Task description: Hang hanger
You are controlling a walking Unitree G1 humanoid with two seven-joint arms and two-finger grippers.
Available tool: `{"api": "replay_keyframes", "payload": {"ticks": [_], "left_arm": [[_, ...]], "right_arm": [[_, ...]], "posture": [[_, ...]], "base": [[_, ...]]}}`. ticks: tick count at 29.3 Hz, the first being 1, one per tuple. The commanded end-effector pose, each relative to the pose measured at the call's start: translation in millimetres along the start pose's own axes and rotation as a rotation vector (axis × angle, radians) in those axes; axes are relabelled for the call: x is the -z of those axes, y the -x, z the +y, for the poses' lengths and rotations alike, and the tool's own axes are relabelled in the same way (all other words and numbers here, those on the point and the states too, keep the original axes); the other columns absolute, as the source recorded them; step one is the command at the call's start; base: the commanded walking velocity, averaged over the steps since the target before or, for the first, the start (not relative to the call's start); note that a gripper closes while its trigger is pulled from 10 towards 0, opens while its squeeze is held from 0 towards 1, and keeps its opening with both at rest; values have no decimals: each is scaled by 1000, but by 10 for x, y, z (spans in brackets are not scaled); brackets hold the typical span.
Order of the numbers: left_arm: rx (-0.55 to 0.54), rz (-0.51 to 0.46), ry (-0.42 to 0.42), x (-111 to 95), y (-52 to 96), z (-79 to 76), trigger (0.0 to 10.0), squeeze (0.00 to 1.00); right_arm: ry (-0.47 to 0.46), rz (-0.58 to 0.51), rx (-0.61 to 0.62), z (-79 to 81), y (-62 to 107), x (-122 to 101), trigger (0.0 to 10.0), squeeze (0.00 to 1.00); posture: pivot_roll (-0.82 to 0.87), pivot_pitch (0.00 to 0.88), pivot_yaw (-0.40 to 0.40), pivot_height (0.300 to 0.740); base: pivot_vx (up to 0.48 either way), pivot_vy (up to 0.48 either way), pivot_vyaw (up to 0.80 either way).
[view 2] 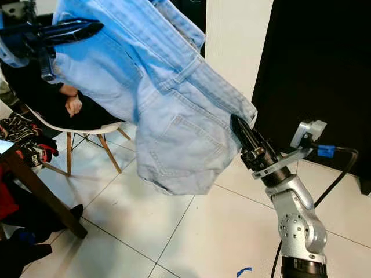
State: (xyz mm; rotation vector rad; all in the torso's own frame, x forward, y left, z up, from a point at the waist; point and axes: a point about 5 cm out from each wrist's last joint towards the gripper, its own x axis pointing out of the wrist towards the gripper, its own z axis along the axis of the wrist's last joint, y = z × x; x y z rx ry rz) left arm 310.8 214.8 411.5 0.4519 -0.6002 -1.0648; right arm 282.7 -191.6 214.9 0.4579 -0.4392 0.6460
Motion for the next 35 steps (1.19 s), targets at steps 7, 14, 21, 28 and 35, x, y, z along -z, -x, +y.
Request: {"api": "replay_keyframes", "payload": {"ticks": [7, 14, 21, 28, 35], "left_arm": [[3, 107, 64, 198, 215, -64, 8510, 0], [62, 314, 387, 937, 552, -567, 8588, 0], [139, 338, 589, 1166, 680, -1041, 8667, 0], [242, 316, 675, 1115, 687, -1274, 9137, 0], [303, 325, 723, 1054, 728, -1382, 9216, 0]], "right_arm": [[128, 41, 88, -131, 2, -72, 0, 0], [569, 149, 177, -282, -144, -339, 0, 0], [821, 235, 118, -237, -242, -368, 0, 0], [829, 251, 85, -195, -255, -266, 1059, 0], [798, 245, 79, -229, -196, -280, 9137, 0]], "posture": [[50, 25, 29, 740], [58, 44, 23, 740], [63, 54, 16, 740], [65, 66, 17, 740], [64, 68, 18, 740]], "base": [[0, 0, 0], [0, 0, 0], [0, 0, 0], [0, 0, 0], [0, 0, 0]]}}
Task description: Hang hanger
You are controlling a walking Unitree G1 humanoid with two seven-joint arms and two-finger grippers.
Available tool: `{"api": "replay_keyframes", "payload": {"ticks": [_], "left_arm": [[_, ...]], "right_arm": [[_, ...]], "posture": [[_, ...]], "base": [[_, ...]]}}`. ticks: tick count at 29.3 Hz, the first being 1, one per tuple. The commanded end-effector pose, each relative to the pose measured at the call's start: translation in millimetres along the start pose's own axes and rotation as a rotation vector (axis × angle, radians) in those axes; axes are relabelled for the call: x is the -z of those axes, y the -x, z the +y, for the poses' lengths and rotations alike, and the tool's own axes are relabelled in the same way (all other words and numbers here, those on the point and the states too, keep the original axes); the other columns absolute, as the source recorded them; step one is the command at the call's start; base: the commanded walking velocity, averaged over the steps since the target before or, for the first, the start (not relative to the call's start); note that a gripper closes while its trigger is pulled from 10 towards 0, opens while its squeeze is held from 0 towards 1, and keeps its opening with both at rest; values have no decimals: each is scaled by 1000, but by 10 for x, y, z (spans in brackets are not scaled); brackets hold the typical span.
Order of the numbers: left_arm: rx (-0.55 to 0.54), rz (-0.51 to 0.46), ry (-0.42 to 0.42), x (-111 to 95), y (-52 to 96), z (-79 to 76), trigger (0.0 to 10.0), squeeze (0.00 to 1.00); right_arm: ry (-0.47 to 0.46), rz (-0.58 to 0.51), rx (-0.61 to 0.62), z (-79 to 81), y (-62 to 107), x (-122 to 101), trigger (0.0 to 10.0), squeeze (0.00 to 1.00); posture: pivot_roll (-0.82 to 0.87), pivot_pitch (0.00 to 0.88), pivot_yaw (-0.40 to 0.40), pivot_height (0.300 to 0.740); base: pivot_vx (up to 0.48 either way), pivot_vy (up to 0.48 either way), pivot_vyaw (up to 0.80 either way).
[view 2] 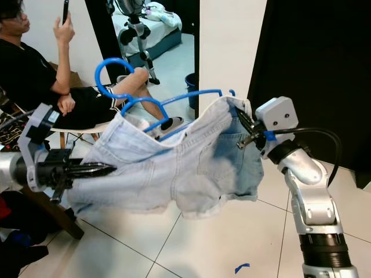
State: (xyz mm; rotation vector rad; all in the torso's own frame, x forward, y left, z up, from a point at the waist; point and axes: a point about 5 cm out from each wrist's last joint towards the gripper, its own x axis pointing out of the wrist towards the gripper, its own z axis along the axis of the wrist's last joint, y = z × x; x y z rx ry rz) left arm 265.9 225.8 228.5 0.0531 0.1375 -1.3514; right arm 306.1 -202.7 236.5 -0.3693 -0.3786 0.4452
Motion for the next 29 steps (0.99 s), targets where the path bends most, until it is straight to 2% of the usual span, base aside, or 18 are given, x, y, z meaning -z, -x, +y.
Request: {"api": "replay_keyframes", "payload": {"ticks": [1, 4, 6, 7, 9, 13, 23, 29], "left_arm": [[40, 41, 10, -5, 55, -73, 9216, 0], [54, 52, 18, 1, 69, -99, 9216, 0], [78, 95, 34, 29, 112, -158, 9255, 0], [78, 95, 34, 29, 112, -158, 9255, 0], [95, 133, 52, 56, 150, -207, 9216, 0], [123, 162, 75, 82, 158, -263, 9216, 0], [180, 216, 105, 123, 148, -329, 9098, 0], [178, 245, 96, 109, 170, -321, 9176, 0]], "right_arm": [[-27, -26, 57, -162, 94, -17, 10000, 0], [-57, -35, 64, -226, 143, -14, 10000, 0], [-145, -93, 37, -392, 292, -79, 10000, 0], [-145, -93, 37, -392, 292, -79, 10000, 0], [-211, -181, -47, -524, 451, -219, 10000, 0], [-230, -255, -161, -628, 603, -368, 10000, 0], [-196, -234, -363, -599, 630, -452, 10000, 0], [-165, -205, -416, -616, 631, -460, 10000, 0]], "posture": [[68, 72, 16, 740], [70, 72, 16, 740], [77, 76, 12, 740], [77, 76, 12, 740], [79, 77, 9, 740], [79, 79, 9, 740], [81, 80, 12, 740], [85, 81, 13, 740]], "base": [[0, 0, 0], [0, 0, 0], [0, 0, 0], [0, 0, 0], [0, 0, 0], [0, 0, 0], [0, 0, 0], [0, 0, 0]]}}
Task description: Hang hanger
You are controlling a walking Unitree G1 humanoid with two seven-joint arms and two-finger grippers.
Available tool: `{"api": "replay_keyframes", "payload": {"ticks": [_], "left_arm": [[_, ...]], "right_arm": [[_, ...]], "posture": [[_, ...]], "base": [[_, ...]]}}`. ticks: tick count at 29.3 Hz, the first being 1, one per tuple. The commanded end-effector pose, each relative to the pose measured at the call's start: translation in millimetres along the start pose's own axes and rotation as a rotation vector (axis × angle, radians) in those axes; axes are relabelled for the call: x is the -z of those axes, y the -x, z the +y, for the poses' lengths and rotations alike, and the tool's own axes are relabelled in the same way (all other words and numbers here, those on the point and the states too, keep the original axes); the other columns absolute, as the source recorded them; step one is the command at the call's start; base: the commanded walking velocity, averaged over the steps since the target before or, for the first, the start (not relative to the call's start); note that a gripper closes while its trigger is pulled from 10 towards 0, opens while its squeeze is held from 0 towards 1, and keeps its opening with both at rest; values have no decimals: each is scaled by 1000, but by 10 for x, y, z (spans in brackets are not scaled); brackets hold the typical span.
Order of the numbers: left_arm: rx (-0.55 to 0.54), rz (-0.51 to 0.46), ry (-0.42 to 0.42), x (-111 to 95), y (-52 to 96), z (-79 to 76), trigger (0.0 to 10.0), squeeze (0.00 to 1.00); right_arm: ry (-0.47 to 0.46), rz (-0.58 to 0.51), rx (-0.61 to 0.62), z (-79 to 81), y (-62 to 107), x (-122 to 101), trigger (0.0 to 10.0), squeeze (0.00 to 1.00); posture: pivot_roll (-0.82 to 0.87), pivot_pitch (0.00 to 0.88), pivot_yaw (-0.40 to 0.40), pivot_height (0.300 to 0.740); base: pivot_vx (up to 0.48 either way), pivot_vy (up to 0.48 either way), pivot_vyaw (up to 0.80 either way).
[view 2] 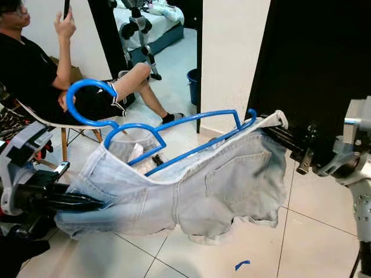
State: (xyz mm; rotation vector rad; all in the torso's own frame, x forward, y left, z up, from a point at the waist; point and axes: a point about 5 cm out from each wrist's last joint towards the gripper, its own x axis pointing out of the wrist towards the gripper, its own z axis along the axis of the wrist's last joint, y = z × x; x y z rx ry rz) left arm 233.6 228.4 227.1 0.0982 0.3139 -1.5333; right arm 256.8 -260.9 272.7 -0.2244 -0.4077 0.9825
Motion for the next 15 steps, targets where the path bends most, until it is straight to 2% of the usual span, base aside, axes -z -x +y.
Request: {"api": "replay_keyframes", "payload": {"ticks": [1, 7, 9, 10, 12, 15], "left_arm": [[-30, 92, 41, 66, 88, -3, 9294, 0], [-129, 90, -7, -4, 196, 83, 9294, 0], [-220, 79, -48, -73, 300, 159, 9098, 0], [-220, 79, -48, -73, 300, 159, 9098, 0], [-259, 77, -61, -105, 397, 161, 9137, 0], [-246, 87, -56, -91, 400, 142, 9176, 0]], "right_arm": [[50, -20, 53, -98, 84, -124, 10000, 0], [56, 36, 43, -100, 114, -84, 10000, 0], [51, 77, 35, -83, 131, -23, 10000, 0], [51, 77, 35, -83, 131, -23, 10000, 0], [41, 73, 32, -59, 147, -16, 10000, 0], [44, 60, 43, -69, 155, -32, 10000, 0]], "posture": [[85, 81, 13, 740], [86, 78, 10, 740], [86, 78, 10, 740], [86, 78, 10, 740], [88, 78, 11, 740], [89, 80, 12, 740]], "base": [[0, 0, 0], [0, 0, 0], [0, 0, 0], [0, 0, 0], [0, 0, 0], [0, 0, 0]]}}
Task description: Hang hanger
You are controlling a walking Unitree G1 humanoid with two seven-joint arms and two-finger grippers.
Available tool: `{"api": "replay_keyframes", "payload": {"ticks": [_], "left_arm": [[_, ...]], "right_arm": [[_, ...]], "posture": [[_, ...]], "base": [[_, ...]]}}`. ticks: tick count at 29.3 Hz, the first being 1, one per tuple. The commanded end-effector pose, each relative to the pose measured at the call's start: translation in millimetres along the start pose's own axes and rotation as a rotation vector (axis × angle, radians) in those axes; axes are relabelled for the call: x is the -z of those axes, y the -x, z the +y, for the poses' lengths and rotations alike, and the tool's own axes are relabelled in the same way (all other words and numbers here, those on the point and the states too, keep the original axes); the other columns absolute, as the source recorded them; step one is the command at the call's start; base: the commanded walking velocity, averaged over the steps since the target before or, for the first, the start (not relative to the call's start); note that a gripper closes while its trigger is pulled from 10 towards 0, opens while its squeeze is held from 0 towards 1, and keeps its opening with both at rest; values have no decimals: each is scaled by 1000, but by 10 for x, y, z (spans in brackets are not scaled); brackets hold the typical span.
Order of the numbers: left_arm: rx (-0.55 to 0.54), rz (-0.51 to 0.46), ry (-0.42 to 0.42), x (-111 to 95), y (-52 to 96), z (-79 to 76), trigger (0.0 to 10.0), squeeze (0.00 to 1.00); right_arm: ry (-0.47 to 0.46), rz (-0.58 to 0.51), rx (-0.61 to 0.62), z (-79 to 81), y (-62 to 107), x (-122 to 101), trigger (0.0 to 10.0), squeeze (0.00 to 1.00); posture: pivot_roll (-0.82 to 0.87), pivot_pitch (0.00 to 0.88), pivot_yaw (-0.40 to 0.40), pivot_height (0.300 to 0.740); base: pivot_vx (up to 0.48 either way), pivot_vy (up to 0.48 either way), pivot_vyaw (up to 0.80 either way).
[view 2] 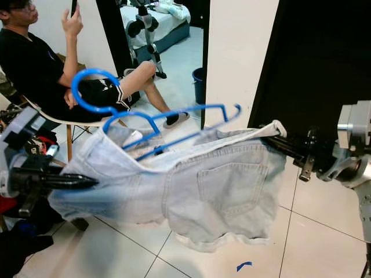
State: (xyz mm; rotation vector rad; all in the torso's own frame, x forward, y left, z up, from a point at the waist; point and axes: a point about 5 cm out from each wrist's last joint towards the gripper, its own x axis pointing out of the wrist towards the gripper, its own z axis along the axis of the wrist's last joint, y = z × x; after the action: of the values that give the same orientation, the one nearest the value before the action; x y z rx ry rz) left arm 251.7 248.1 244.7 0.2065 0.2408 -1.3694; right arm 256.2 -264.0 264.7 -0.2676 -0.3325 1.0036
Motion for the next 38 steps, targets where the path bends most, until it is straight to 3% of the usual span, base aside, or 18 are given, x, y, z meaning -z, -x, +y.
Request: {"api": "replay_keyframes", "payload": {"ticks": [1, 11, 13, 23, 28, 38], "left_arm": [[-55, 80, 32, 61, 163, -6, 9176, 0], [30, 60, 39, 62, 112, -72, 9569, 0], [-25, 22, -3, -6, 138, -7, 9373, 0], [-78, -16, -28, -82, 240, 7, 9216, 0], [11, -91, 2, -140, 219, -121, 9333, 0], [82, -76, 39, -49, 130, -199, 9412, 0]], "right_arm": [[46, -22, 86, -91, 121, -100, 10000, 0], [79, 33, 138, -178, 105, -40, 10000, 0], [71, 78, 120, -162, 87, 33, 10000, 0], [69, 84, 125, -160, 73, 63, 10000, 0], [73, 87, 129, -170, 48, 84, 10000, 0], [85, 92, 123, -182, 21, 83, 10000, 0]], "posture": [[89, 80, 12, 740], [83, 82, 12, 740], [84, 81, 10, 740], [82, 78, 11, 740], [90, 78, 6, 740], [88, 78, 6, 740]], "base": [[0, 0, 0], [0, 0, 0], [0, 0, 0], [0, 0, 0], [0, 0, 0], [0, 0, 0]]}}
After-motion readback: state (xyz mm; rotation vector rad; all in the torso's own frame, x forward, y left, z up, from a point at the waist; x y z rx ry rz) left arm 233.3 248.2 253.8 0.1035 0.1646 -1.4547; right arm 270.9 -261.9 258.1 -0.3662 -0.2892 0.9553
